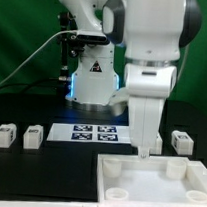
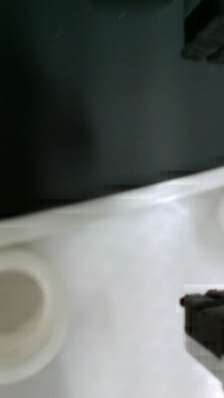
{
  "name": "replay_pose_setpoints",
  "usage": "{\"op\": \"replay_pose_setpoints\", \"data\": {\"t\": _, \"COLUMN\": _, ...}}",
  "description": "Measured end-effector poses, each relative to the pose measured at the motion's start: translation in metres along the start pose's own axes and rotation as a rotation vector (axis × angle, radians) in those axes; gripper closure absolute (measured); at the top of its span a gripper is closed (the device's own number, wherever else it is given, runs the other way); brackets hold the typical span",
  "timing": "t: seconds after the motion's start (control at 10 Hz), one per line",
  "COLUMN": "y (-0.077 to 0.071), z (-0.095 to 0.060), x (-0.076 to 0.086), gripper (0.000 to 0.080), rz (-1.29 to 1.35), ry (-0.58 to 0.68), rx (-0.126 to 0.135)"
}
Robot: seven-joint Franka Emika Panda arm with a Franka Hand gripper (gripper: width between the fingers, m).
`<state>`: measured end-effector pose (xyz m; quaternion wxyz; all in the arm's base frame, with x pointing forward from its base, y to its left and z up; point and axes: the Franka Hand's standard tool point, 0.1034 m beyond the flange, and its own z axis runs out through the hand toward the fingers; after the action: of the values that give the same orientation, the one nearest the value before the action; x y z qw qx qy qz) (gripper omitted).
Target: Assemble one leg
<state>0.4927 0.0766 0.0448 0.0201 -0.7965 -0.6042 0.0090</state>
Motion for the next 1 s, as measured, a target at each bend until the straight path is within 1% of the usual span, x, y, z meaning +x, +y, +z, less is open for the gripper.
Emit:
{"op": "replay_pose_setpoints", "data": {"t": 0.1, "y": -0.006, "z": -0.006, "x": 0.011, "gripper": 0.0151, "rz": 0.114, "ry": 0.000, "rx": -0.009}}
{"op": "replay_pose_setpoints", "data": {"t": 0.2, "y": -0.011, "z": -0.012, "x": 0.026, "gripper": 0.0151, "rz": 0.341, "ry": 0.005, "rx": -0.018}}
{"op": "replay_pose_setpoints", "data": {"t": 0.3, "y": -0.021, "z": -0.013, "x": 0.045, "gripper": 0.0151, "rz": 0.590, "ry": 0.010, "rx": -0.022}}
{"op": "replay_pose_setpoints", "data": {"t": 0.4, "y": -0.031, "z": -0.012, "x": 0.060, "gripper": 0.0151, "rz": 0.772, "ry": 0.009, "rx": -0.020}}
{"op": "replay_pose_setpoints", "data": {"t": 0.5, "y": -0.032, "z": -0.012, "x": 0.061, "gripper": 0.0151, "rz": 0.845, "ry": 0.014, "rx": -0.010}}
{"op": "replay_pose_setpoints", "data": {"t": 0.7, "y": -0.033, "z": -0.012, "x": 0.064, "gripper": 0.0151, "rz": 1.104, "ry": 0.026, "rx": 0.016}}
{"op": "replay_pose_setpoints", "data": {"t": 0.8, "y": -0.036, "z": -0.011, "x": 0.068, "gripper": 0.0151, "rz": 1.281, "ry": 0.030, "rx": 0.036}}
{"op": "replay_pose_setpoints", "data": {"t": 0.9, "y": -0.054, "z": -0.004, "x": 0.076, "gripper": 0.0151, "rz": 1.354, "ry": -0.002, "rx": 0.050}}
{"op": "replay_pose_setpoints", "data": {"t": 1.0, "y": -0.068, "z": 0.004, "x": 0.077, "gripper": 0.0151, "rz": 1.355, "ry": -0.053, "rx": 0.087}}
